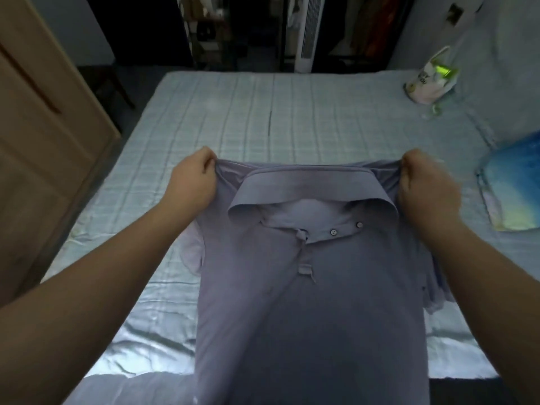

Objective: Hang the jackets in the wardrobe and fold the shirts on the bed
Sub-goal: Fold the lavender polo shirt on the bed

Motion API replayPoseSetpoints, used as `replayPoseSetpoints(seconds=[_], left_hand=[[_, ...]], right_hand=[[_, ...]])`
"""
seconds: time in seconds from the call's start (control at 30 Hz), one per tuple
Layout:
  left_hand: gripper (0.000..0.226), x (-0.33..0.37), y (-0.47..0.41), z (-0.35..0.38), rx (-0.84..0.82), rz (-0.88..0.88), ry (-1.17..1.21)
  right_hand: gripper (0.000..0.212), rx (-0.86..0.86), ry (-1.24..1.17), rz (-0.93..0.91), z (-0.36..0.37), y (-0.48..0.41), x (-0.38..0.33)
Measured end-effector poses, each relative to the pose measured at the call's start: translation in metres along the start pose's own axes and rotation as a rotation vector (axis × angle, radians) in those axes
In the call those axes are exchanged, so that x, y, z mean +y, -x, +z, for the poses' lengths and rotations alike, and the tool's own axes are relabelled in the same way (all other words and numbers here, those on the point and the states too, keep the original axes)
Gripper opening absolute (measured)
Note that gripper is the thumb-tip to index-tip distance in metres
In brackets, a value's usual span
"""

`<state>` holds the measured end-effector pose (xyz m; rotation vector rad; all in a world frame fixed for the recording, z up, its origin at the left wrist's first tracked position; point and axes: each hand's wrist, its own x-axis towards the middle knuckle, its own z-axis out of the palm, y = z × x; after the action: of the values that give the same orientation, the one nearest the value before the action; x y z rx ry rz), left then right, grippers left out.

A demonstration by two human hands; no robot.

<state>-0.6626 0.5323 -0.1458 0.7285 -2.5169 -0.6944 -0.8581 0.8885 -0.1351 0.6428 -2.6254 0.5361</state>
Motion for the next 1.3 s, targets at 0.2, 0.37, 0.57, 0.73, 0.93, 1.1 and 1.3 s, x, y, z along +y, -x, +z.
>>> replayPoseSetpoints(seconds=[0.2,0.37,0.57,0.73,0.93,1.1,1.3], left_hand=[[0.015,-0.030,-0.070,0.130,-0.069,-0.116,-0.158],[0.026,-0.074,-0.119,0.238,-0.164,-0.213,-0.244],[0.019,-0.148,-0.201,0.379,-0.239,-0.227,-0.352],[0.018,-0.210,-0.254,0.476,-0.259,-0.197,-0.442],[0.015,-0.255,-0.270,0.531,-0.175,-0.116,-0.521],[0.016,-0.261,-0.271,0.543,-0.138,-0.114,-0.534],[0.028,-0.251,-0.258,0.518,-0.147,-0.136,-0.372]], right_hand=[[0.013,-0.252,0.012,-0.002,0.148,-0.066,0.069],[0.014,-0.335,0.022,-0.070,0.272,-0.116,0.100],[0.011,-0.451,0.082,-0.065,0.437,-0.167,0.138],[0.025,-0.434,0.156,-0.068,0.549,-0.189,0.160],[0.029,-0.340,0.176,-0.208,0.623,-0.201,0.184],[0.031,-0.322,0.264,-0.184,0.632,-0.201,0.186],[0.038,-0.362,0.159,-0.076,0.596,-0.183,0.176]])
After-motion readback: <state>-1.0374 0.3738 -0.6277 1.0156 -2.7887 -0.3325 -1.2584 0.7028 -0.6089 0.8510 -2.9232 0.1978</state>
